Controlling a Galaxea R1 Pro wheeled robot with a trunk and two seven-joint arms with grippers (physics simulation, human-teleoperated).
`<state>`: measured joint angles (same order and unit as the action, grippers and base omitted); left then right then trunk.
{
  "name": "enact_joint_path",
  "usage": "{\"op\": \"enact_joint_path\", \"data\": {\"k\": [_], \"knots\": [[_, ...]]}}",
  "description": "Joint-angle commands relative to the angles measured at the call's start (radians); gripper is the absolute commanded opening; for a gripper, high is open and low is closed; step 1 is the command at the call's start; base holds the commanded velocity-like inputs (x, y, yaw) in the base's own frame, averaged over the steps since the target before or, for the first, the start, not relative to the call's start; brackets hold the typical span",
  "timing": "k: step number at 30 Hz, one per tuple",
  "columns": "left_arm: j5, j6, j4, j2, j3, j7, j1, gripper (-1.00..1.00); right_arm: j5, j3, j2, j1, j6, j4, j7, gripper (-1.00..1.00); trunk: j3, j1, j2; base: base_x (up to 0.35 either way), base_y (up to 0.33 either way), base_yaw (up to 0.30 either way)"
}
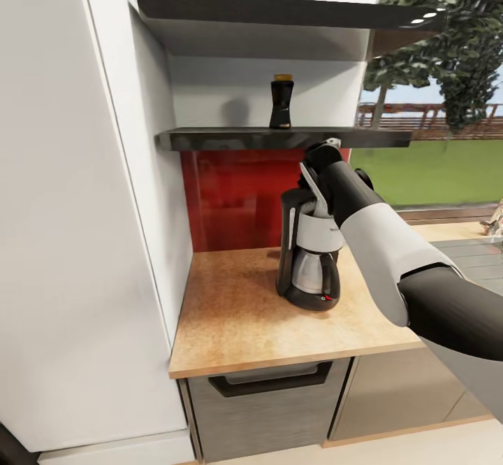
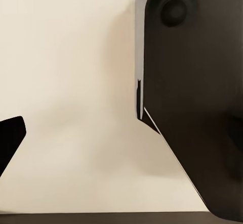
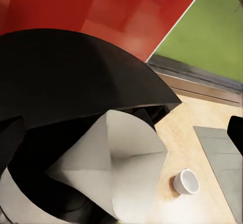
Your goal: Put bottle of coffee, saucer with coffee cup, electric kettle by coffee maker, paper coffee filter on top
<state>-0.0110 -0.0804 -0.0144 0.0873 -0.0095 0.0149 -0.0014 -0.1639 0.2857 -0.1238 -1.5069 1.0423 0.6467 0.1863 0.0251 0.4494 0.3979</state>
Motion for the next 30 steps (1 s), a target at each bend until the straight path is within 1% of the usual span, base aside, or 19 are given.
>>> {"op": "enact_joint_path", "data": {"k": [1, 9, 18, 24, 26, 27, 30], "knots": [[-0.001, -0.002, -0.001, 0.000, -0.001, 0.002, 0.000, 1.00, -0.003, 0.003, 0.001, -0.001, 0.005, 0.000, -0.001, 1.00, 0.002, 0.001, 0.002, 0.000, -0.230, 0.000], [-0.001, -0.002, -0.001, 0.002, -0.001, 0.001, 0.000, 1.00, -0.003, 0.003, 0.017, -0.001, 0.005, 0.001, 0.000, 1.00, 0.002, 0.001, 0.002, 0.000, -0.268, 0.000], [-0.002, -0.002, -0.002, 0.002, -0.001, 0.000, 0.000, 1.00, -0.003, 0.004, 0.019, -0.001, 0.005, 0.001, 0.000, 1.00, 0.002, 0.001, 0.002, 0.000, -0.279, 0.000], [-0.001, -0.002, -0.002, 0.002, -0.001, 0.001, 0.000, 1.00, -0.003, 0.005, 0.023, -0.001, 0.005, 0.000, 0.000, 1.00, 0.002, 0.001, 0.002, 0.000, -0.098, 0.000], [-0.001, -0.002, -0.002, 0.002, 0.000, 0.001, 0.000, 1.00, -0.003, 0.005, 0.035, -0.001, 0.005, -0.001, 0.000, 1.00, 0.002, 0.001, 0.002, 0.000, -0.137, 0.000], [-0.001, -0.002, -0.002, 0.002, 0.000, 0.001, 0.000, 1.00, -0.003, 0.006, 0.048, -0.001, 0.005, -0.001, 0.000, 1.00, 0.002, 0.001, 0.002, 0.000, -0.230, 0.000], [-0.001, -0.002, -0.002, 0.002, 0.000, 0.002, 0.000, 1.00, -0.003, 0.006, 0.055, -0.001, 0.005, -0.001, 0.000, 1.00, 0.002, 0.001, 0.002, 0.000, -0.249, 0.000]]}}
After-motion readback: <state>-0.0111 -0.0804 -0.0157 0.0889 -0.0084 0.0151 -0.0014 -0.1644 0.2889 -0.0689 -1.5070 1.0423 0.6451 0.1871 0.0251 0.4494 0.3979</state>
